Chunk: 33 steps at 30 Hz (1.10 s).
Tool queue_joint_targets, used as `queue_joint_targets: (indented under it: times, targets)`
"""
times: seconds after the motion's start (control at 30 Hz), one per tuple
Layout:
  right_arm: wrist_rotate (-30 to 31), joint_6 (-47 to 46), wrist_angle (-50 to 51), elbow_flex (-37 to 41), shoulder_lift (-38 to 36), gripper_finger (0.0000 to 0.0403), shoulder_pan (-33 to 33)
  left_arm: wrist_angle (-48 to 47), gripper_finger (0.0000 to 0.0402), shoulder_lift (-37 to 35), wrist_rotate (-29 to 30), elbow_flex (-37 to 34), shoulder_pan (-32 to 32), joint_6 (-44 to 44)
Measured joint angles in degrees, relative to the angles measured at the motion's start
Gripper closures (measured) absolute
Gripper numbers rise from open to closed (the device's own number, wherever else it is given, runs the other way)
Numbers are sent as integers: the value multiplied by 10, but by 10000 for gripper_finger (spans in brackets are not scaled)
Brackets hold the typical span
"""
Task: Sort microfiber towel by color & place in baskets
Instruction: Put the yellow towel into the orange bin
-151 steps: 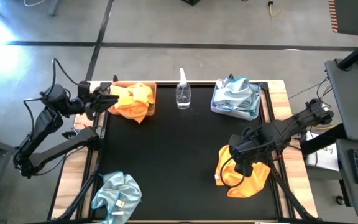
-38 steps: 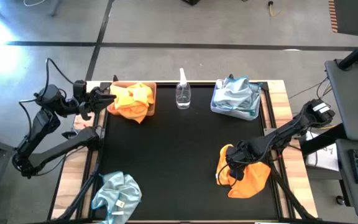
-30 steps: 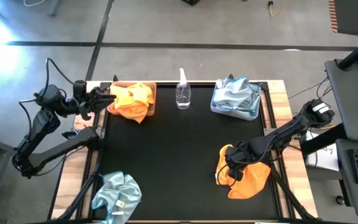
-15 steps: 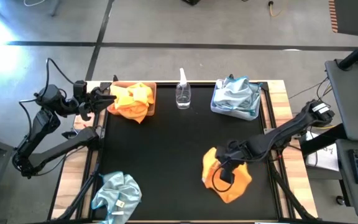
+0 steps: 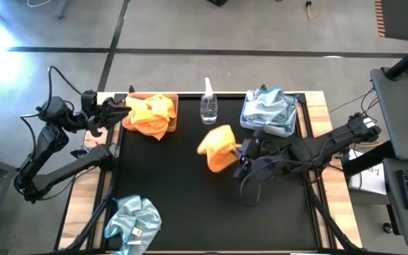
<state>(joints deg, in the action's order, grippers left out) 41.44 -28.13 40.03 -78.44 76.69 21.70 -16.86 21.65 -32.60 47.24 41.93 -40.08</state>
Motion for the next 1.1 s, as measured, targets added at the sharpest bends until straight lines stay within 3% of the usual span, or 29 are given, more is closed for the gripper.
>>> queue_joint_targets:
  times: [0.2, 0.57, 0.77, 1.1]
  targets:
    - [53, 13, -1, -74, 0, 390, -19, 31, 249, 2, 2, 0, 0, -15]
    - [52, 19, -2, -104, -1, 390, -58, 131, 249, 60, -55, 0, -12, -25]
    - [51, 18, -3, -104, 0, 390, -66, 133, 249, 104, 22, 0, -25, 19]
    - [52, 18, -33, -104, 0, 390, -76, 147, 249, 149, 247, 0, -30, 31]
